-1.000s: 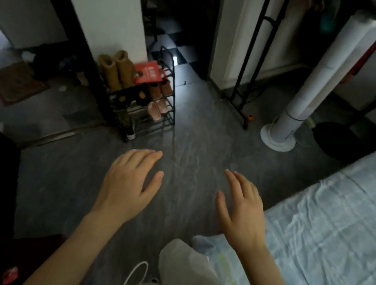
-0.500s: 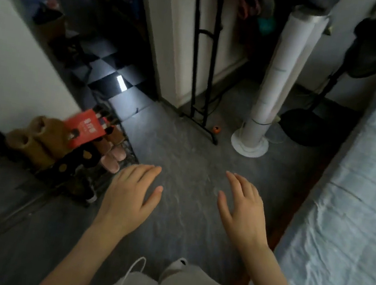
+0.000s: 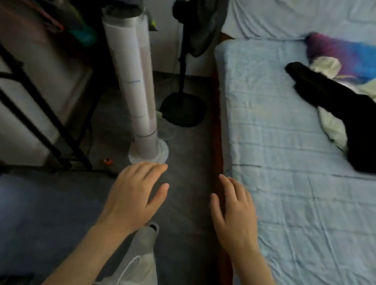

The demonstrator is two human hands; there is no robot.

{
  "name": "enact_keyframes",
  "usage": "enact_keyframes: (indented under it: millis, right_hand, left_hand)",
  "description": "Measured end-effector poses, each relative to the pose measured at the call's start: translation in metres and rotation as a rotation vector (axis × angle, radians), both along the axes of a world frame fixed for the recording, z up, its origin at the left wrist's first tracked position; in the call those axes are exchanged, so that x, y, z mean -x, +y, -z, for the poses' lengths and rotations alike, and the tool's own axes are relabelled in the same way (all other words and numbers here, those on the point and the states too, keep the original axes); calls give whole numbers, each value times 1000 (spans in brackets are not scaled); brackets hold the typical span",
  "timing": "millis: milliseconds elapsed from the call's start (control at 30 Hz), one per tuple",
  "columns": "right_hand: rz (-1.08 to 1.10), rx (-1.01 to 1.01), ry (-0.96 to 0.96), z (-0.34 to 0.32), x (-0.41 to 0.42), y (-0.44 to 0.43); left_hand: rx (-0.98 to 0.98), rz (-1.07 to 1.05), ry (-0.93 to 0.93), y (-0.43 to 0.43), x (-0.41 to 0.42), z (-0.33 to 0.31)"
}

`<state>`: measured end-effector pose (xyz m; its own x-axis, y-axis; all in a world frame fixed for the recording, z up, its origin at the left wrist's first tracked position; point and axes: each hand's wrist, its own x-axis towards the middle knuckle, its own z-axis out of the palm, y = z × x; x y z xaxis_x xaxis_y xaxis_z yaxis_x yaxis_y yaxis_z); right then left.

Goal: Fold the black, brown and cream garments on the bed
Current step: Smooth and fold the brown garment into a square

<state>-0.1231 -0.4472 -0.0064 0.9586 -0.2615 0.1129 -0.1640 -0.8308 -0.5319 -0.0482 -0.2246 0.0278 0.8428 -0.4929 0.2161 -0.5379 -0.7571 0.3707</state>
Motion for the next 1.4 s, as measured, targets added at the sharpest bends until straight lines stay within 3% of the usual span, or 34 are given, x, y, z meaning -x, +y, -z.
enact_keyframes:
  millis: [333, 600, 833, 1167, 1400]
  right_hand:
    - [517, 33, -99, -36, -132, -47]
    - [813, 43, -29, -13, -171, -121]
    - [910, 10, -20, 8, -232, -235]
    - [976, 70, -100, -22, -318, -397]
    - [1085, 129, -123, -7, -387, -512]
  left_hand:
    - [3, 522, -40, -118, -240, -41]
    - [47, 797, 16, -247, -313, -3]
    - [-59, 896, 25, -366, -378, 11]
    - [13, 965, -20, -548, -477, -25]
    - [-9, 1123, 2, -695, -543, 8]
